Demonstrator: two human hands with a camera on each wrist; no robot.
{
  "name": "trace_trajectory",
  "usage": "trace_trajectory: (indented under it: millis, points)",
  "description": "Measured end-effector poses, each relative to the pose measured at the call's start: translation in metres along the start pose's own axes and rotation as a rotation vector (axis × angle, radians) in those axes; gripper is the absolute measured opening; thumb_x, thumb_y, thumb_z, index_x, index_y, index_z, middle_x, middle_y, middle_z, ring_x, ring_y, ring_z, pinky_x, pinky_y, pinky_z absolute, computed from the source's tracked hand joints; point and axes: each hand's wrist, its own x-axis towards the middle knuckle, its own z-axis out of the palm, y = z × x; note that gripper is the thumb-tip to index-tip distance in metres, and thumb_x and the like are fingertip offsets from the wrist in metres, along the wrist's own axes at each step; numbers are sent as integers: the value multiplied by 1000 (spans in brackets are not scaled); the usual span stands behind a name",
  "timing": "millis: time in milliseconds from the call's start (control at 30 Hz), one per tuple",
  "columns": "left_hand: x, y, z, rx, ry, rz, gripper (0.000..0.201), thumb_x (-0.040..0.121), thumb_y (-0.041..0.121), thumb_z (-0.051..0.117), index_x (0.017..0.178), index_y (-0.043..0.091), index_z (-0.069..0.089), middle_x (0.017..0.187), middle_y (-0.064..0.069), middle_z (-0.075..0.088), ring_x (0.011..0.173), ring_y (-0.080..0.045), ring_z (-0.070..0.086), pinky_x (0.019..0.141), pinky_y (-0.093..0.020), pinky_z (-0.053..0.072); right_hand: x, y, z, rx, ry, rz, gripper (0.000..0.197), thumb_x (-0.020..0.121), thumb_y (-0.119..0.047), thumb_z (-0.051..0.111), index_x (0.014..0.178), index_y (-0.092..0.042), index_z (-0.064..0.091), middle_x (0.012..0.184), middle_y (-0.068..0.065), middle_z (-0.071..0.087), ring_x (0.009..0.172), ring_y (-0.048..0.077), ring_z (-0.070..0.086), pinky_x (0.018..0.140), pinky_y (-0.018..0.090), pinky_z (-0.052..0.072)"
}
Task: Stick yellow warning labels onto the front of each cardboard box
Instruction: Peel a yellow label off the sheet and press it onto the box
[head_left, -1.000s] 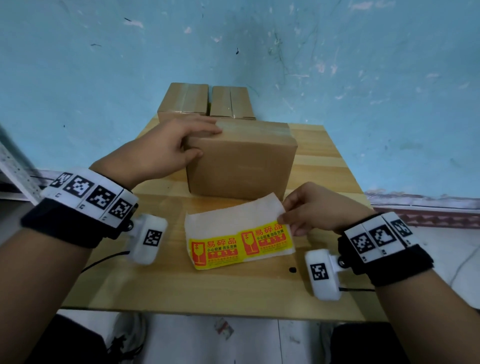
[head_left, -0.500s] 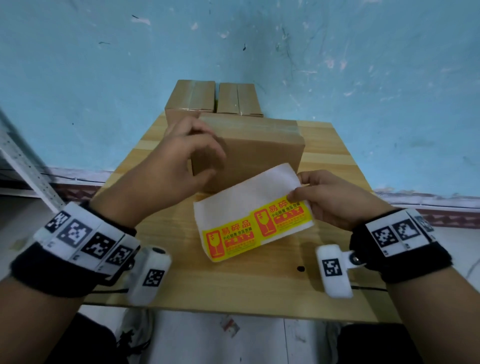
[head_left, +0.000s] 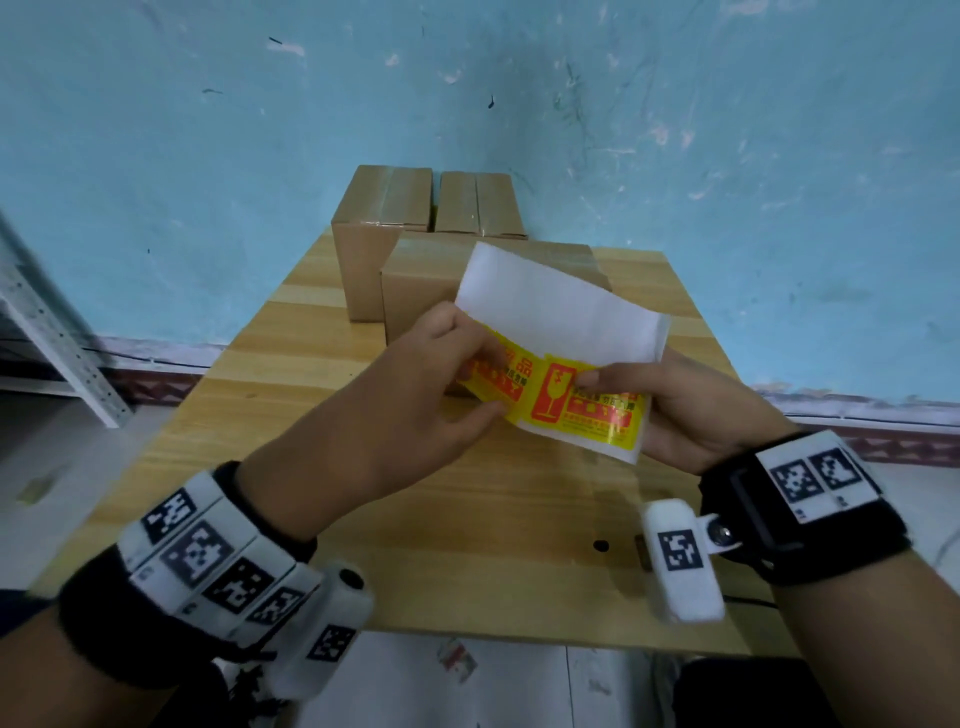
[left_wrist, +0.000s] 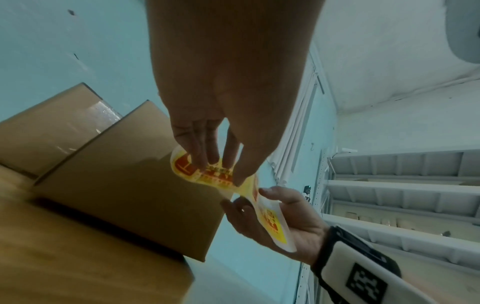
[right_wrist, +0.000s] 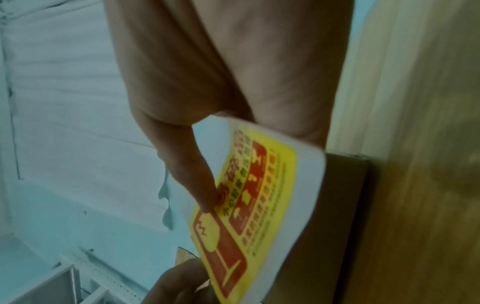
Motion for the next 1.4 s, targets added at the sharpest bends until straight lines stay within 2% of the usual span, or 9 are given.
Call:
trace_trajectory:
  millis: [200, 300, 467, 633, 733, 833, 1033, 1233, 1400]
  points:
    - [-3, 13, 9, -112, 56, -64, 39, 79, 43, 75, 109, 27, 57, 111, 10, 50, 104, -6, 56, 85, -25, 52, 3, 3, 3, 45, -16, -14, 54, 84, 5, 57, 137, -3, 53, 135, 23, 61, 121, 36, 62, 93, 43, 56]
    - [-5, 19, 11, -184, 74, -53, 32, 80, 40, 76, 103, 26, 59, 106, 9, 55, 101, -9, 60, 84, -31, 55, 6, 5, 5, 35, 12, -31, 50, 79, -2, 65, 129, -5, 62, 131, 23, 64, 117, 34, 65, 91, 40, 57]
    - [-7, 25, 14, -394, 126, -90, 21, 81, 21, 79, 97, 15, 67, 99, 2, 67, 97, -14, 68, 85, -27, 58, 7, 6, 8, 23, 65, -80, 46, 79, 6, 63, 125, -2, 62, 121, 22, 69, 109, 31, 69, 89, 39, 58]
    - [-5, 32, 17, -596, 178, -223, 23, 78, 27, 81, 93, 14, 69, 88, 1, 76, 86, -8, 73, 77, -23, 58, 6, 8, 13, -118, 102, -94, 56, 66, 0, 75, 120, 2, 64, 110, 24, 69, 100, 34, 70, 88, 44, 59]
    - [-4, 30, 18, -554, 215, -232, 16, 80, 24, 80, 89, 15, 71, 82, 6, 76, 80, -4, 73, 72, -22, 58, 7, 12, 17, -190, 101, -84, 37, 63, 4, 77, 100, 2, 71, 96, 22, 72, 89, 31, 72, 82, 42, 61]
    - [-3, 23, 19, -524, 204, -246, 6, 84, 23, 77, 88, 18, 75, 83, 7, 76, 81, -5, 73, 75, -28, 60, 6, 13, 18, -207, 115, -85, 25, 63, 10, 74, 84, -5, 74, 84, 15, 75, 81, 26, 74, 74, 36, 61]
    - [-3, 18, 18, -657, 177, -278, 14, 91, 13, 69, 101, 9, 78, 93, 0, 79, 91, -14, 74, 84, -33, 60, 8, 13, 18, -218, 177, -98, 38, 65, 9, 75, 101, 1, 68, 98, 20, 73, 92, 31, 72, 82, 40, 61]
    - [-2, 14, 22, -774, 227, -328, 17, 92, 7, 66, 104, 3, 76, 99, -7, 78, 95, -20, 74, 86, -37, 59, 9, 16, 19, -204, 213, -104, 38, 67, 9, 74, 103, -2, 69, 113, 25, 71, 109, 40, 68, 93, 49, 57]
    - [-1, 14, 24, -946, 224, -443, 18, 94, 4, 61, 105, -4, 72, 101, -14, 76, 97, -24, 74, 85, -33, 59, 8, 14, 17, -184, 188, -94, 33, 70, 7, 71, 98, -10, 73, 102, 13, 77, 98, 28, 73, 82, 38, 61]
